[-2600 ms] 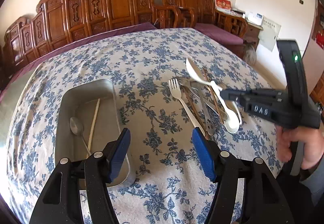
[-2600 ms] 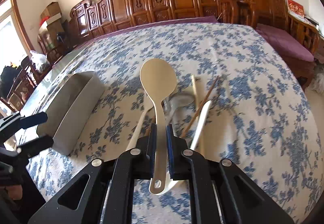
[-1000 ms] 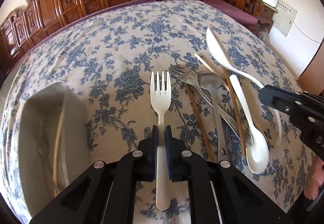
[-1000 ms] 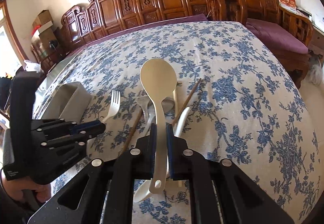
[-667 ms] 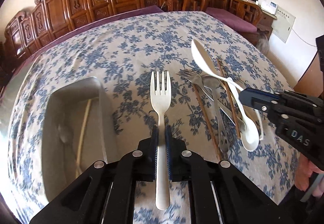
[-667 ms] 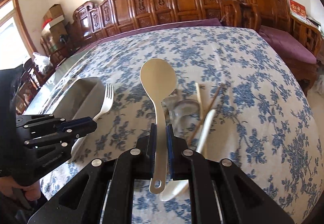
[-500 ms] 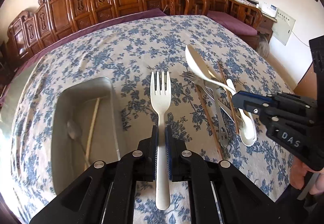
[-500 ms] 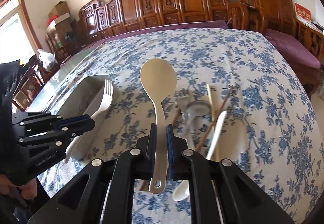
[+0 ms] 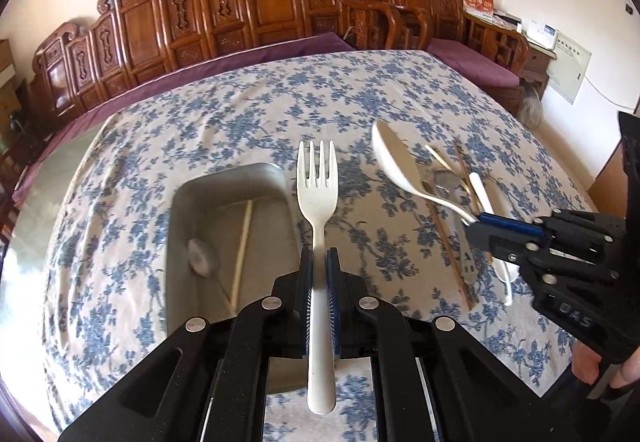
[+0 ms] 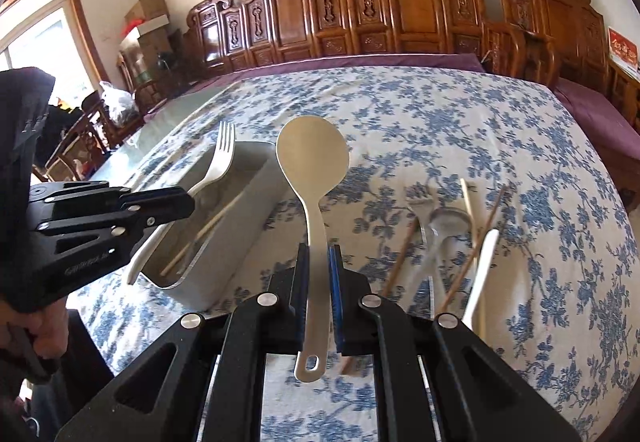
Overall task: Organize utensils
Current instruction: 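Carry the white fork into the grey tray and release it with the left tool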
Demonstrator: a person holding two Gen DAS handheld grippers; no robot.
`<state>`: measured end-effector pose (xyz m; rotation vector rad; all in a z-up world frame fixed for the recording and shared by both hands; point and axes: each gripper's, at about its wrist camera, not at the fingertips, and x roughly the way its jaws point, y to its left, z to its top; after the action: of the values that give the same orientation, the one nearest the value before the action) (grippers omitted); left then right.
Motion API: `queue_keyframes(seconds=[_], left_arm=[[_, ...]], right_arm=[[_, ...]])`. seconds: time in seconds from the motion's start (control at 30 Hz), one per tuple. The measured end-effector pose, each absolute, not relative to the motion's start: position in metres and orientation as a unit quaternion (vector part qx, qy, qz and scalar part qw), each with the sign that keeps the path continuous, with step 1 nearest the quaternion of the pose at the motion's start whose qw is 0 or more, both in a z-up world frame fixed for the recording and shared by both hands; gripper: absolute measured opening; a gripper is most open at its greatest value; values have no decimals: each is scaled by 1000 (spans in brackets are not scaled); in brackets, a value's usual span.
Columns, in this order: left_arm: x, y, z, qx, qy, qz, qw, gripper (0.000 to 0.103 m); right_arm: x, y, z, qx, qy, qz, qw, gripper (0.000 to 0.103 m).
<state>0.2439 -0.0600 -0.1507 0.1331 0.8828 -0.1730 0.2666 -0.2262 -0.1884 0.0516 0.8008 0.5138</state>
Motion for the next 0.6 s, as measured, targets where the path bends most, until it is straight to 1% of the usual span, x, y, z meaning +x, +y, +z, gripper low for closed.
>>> queue_keyframes(seconds=[0.27,0.6], left_arm=[[255,-27,-162,54,437,-64,896,6],[277,-6,-201,63,475,-47,876,6]], right_arm=[[258,-216,-172,40,368,274,888,12],[259,-207,-173,37,373,289,881,12]])
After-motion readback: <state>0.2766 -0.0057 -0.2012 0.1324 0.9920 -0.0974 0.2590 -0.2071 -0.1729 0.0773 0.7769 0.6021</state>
